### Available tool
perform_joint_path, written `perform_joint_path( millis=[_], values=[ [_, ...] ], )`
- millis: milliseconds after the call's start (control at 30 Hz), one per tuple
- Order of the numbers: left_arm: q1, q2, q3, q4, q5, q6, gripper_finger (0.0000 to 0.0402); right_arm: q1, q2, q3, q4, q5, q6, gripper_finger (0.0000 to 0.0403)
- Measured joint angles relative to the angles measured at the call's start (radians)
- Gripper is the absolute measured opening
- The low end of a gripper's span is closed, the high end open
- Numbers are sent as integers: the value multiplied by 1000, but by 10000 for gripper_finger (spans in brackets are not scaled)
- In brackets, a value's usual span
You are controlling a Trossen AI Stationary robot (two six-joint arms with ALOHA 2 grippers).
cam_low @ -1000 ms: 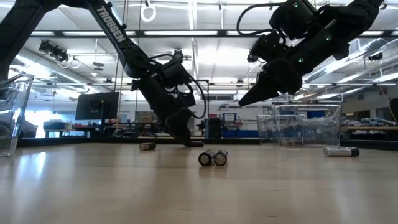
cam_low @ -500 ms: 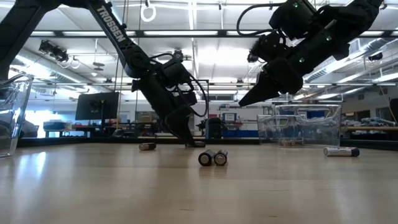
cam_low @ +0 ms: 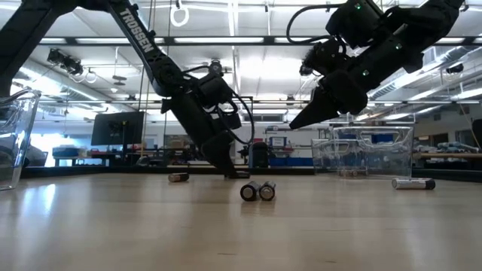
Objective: Sort batteries
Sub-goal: Put the brown battery into the top transparent bin
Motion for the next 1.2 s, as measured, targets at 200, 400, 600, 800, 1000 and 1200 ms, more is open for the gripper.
perform_joint_path(
  millis=[200, 400, 600, 800, 1000, 1200],
  values=[
    [-19, 0, 0, -13, -22, 7, 48, 9, 0, 0, 3, 0, 0, 9],
    [-63, -65, -8, -62, -94, 43, 48, 46, -44, 0, -1, 10, 11, 9],
    [-98, -171, -8, -39, -81, 41, 48, 78, -161, 0, -36, 54, 20, 9],
    [-172, -256, -86, 163, 8, 33, 48, 107, -200, -86, 161, 53, 34, 9],
    [-212, -333, -244, 607, 153, -63, 48, 147, -208, -187, 503, 59, 39, 13],
    [-223, -335, -366, 1066, 241, -264, 48, 151, -164, -158, 619, 12, 33, 39]
  ],
)
